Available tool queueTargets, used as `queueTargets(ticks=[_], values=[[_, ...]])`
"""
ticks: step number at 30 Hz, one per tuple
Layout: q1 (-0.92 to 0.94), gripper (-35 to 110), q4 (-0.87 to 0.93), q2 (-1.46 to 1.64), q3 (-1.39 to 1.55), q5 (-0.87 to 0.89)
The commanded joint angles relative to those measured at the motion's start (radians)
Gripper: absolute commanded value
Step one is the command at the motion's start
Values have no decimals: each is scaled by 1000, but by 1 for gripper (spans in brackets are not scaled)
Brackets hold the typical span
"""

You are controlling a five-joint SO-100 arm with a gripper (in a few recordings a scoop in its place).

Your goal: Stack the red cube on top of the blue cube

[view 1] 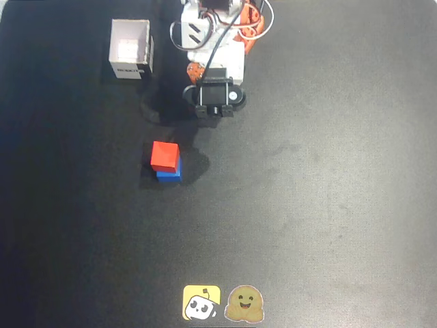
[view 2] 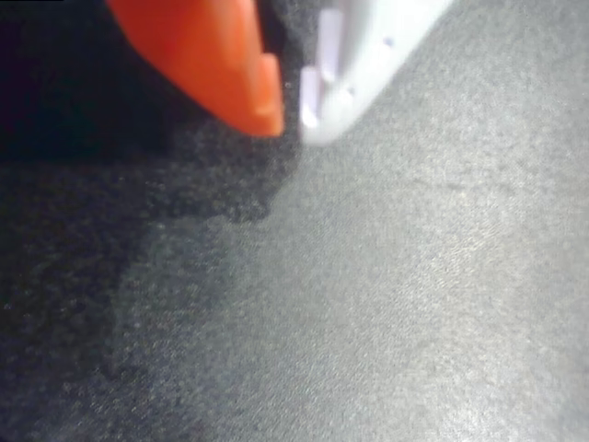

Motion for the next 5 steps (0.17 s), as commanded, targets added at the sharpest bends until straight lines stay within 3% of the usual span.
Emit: queueTargets(ticks=[1,5], values=[[5,0,3,3,-5,5],[5,0,3,3,-5,5]])
